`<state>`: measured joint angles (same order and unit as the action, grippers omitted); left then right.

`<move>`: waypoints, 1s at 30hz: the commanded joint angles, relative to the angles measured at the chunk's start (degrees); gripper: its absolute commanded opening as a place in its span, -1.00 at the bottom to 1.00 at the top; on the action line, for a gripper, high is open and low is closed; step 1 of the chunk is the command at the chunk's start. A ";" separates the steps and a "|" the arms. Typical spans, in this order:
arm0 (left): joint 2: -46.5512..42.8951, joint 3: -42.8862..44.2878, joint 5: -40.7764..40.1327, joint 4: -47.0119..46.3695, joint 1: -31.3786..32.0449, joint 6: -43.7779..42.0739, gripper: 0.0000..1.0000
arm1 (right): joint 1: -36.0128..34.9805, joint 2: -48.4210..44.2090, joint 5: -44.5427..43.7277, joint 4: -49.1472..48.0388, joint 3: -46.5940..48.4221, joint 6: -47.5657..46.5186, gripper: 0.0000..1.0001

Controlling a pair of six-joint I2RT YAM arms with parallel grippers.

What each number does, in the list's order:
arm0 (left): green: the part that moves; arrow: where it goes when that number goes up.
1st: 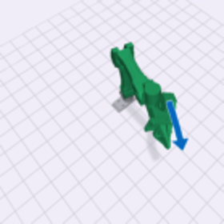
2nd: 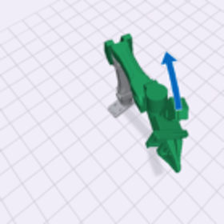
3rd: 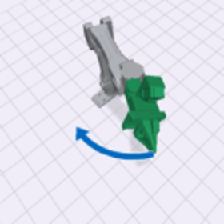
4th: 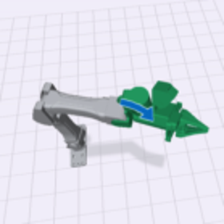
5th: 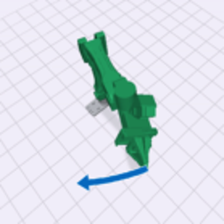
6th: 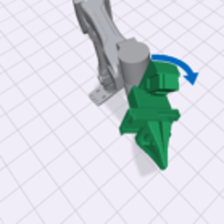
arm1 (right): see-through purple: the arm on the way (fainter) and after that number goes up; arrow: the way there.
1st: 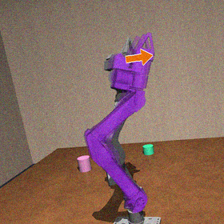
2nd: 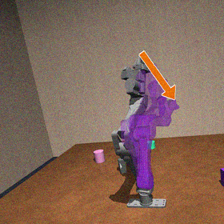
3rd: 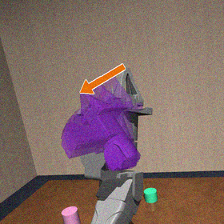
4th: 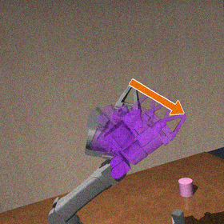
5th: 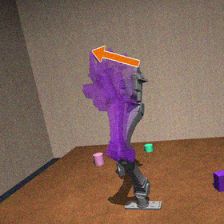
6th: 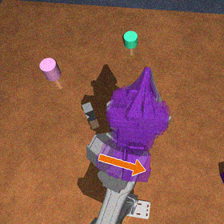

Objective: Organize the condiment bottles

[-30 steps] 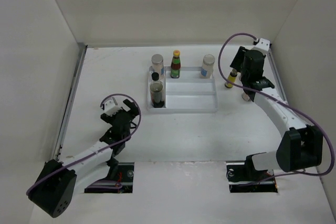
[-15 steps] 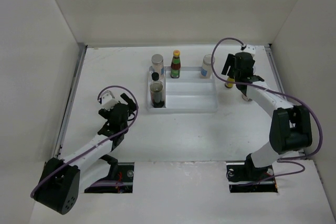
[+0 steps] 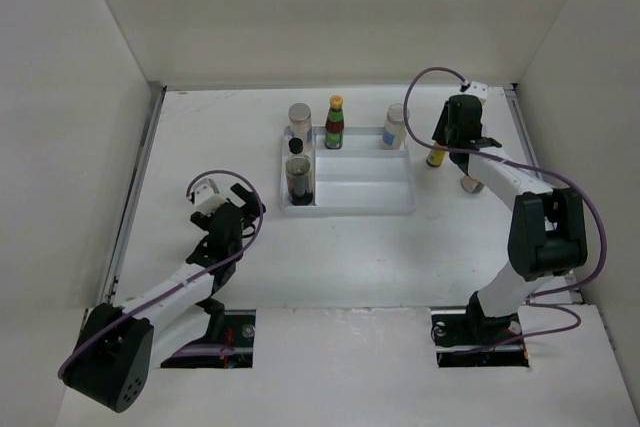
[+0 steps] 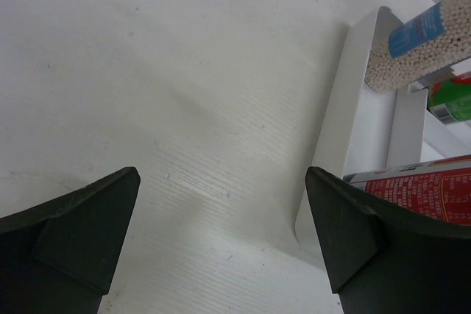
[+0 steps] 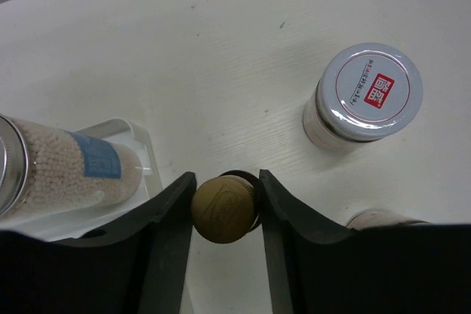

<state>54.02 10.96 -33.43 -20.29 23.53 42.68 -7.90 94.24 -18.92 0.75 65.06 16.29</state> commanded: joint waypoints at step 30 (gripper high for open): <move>-1.55 -3.05 1.00 -8.71 0.24 0.74 1.00 | -30.99 6.48 -0.59 -5.59 18.35 0.23 -0.41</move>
<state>53.63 8.56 -32.42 -25.56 23.44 42.89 -38.41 100.86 -19.20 1.69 78.02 16.71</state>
